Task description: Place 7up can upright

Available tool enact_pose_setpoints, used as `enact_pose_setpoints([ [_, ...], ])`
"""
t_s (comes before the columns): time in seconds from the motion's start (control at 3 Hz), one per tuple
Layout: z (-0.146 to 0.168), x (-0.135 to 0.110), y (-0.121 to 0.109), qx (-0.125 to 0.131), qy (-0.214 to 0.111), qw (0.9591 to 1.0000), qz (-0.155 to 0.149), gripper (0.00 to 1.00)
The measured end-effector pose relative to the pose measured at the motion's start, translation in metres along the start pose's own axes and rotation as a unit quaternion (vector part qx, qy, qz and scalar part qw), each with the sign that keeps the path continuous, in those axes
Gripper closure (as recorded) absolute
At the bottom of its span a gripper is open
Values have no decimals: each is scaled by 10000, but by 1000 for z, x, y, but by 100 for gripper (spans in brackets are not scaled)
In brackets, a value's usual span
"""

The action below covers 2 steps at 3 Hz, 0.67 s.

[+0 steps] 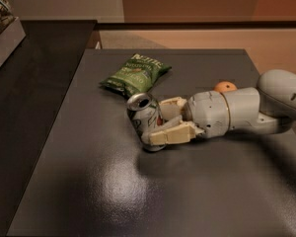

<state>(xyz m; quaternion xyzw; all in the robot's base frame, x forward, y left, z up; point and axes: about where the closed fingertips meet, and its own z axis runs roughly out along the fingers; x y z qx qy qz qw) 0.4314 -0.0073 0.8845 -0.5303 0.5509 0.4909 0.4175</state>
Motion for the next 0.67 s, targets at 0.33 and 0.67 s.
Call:
enact_pose_setpoints([
  [0.33,2,-1,1,-17,5,10000,-10,0],
  [0.67,2,-1,1,-17,5,10000,-11,0],
])
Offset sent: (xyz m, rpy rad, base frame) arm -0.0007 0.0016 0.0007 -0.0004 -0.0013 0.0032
